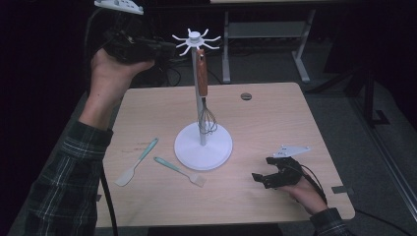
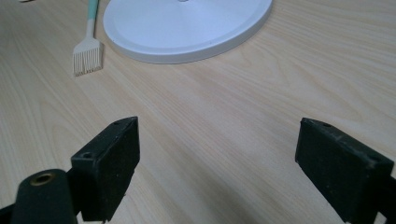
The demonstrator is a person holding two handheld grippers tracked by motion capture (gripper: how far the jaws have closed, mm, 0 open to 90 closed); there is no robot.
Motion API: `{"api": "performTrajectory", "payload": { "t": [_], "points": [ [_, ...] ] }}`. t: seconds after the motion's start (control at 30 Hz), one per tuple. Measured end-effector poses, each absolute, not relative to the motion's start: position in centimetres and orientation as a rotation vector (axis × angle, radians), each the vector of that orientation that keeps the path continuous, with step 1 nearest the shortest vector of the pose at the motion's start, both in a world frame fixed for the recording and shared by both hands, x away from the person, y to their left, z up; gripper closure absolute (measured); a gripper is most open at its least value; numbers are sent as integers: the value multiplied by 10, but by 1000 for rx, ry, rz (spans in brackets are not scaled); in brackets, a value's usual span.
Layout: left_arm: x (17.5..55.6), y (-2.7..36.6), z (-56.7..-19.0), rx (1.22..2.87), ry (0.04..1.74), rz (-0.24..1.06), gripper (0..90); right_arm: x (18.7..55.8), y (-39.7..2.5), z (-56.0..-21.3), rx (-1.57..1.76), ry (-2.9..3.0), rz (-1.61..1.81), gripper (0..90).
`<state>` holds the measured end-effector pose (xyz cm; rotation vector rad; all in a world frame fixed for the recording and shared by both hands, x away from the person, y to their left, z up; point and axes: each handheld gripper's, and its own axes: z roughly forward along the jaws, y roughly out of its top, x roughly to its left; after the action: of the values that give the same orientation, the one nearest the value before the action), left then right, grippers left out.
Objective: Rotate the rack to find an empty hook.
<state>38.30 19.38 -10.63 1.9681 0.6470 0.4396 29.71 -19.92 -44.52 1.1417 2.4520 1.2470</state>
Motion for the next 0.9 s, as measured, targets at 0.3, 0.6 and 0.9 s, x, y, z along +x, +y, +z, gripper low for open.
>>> {"api": "performTrajectory", "payload": {
  "t": [0.3, 0.6, 0.9],
  "points": [
    [386, 200, -106, 1949, 646, 426, 899, 298, -200, -445, 1143, 2454, 1248, 140],
    [357, 194, -97, 1959, 573, 380, 899, 298, -198, -445, 1135, 2456, 1246, 140],
    [362, 180, -102, 1987, 588, 409, 899, 298, -199, -445, 1142, 2454, 1248, 140]
  ]
}}
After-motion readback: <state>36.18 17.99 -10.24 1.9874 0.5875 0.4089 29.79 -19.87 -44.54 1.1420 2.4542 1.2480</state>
